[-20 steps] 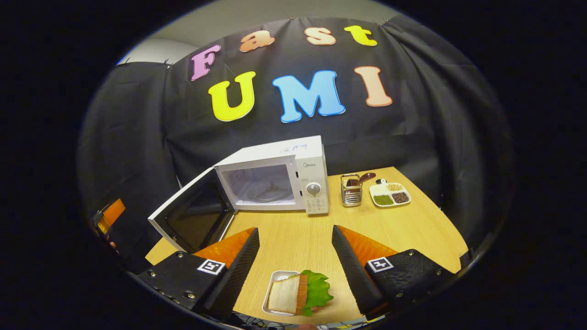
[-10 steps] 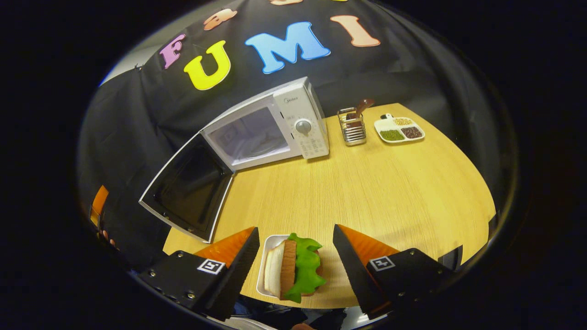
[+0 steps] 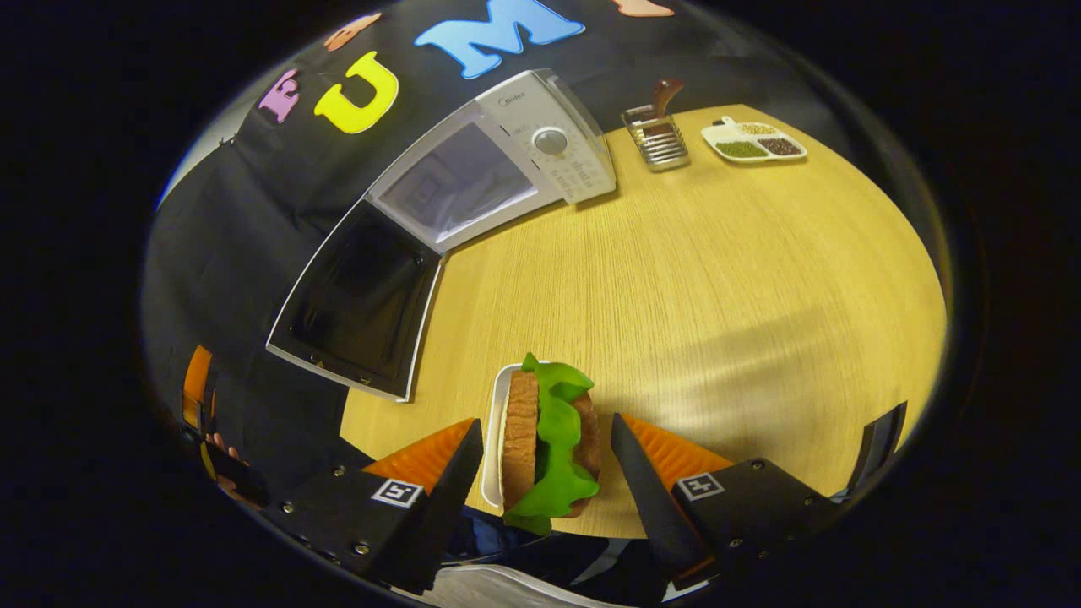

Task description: Open the microwave oven with the left hand, put the food in, and close the microwave oven.

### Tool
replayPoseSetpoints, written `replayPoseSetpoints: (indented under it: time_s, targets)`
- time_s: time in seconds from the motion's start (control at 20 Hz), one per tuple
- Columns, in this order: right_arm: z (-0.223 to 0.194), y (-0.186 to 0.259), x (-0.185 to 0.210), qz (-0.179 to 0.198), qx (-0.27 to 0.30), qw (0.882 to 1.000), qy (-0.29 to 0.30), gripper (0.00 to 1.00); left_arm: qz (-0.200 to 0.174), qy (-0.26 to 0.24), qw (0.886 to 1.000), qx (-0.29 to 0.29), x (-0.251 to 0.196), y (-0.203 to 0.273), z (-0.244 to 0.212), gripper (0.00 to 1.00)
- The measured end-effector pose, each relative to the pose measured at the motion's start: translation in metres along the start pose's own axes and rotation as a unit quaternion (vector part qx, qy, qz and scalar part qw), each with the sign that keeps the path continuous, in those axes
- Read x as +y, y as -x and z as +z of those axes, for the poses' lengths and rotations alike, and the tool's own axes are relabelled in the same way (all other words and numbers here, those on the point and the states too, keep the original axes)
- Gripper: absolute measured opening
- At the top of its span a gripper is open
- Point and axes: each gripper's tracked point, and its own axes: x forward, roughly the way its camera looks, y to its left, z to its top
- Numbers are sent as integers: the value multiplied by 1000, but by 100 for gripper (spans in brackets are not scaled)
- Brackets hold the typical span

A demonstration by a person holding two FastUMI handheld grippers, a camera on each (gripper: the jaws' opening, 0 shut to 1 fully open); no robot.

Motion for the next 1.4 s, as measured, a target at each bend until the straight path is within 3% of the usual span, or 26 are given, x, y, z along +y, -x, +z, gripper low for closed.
replayPoseSetpoints:
  time_s: [0.05, 0.15, 0.2, 0.3, 0.35, 0.55, 0.9, 1.4]
  targets:
    - [-3, 1, 3, 8, 9, 1000, -14, 93, 3, -1, 1000, -1, -3, 1, 2, 95]
    - [-5, -1, 4, 27, 23, 998, -44, 73, 8, -5, 1000, -5, -8, 5, 5, 94]
    - [-7, 0, 5, 37, 31, 997, -57, 52, 10, -6, 1000, -7, -12, 6, 5, 94]
    - [-9, -11, 2, 42, 31, 996, -73, 52, 12, -9, 1000, -7, -20, 10, 5, 94]
    - [-8, 1, 2, 46, 42, 995, -76, 31, 13, -8, 1000, -6, -24, 13, 6, 94]
    - [-3, 9, 4, 57, 39, 997, -39, 33, 12, -3, 1000, -10, -37, 18, 11, 94]
    - [36, 30, 27, 65, -9, 997, -38, 33, -1, 23, 1000, -11, -44, -2, 13, 94]
    - [108, 5, 87, 56, -105, 992, -46, 33, -20, 34, 999, -10, -10, -64, 8, 95]
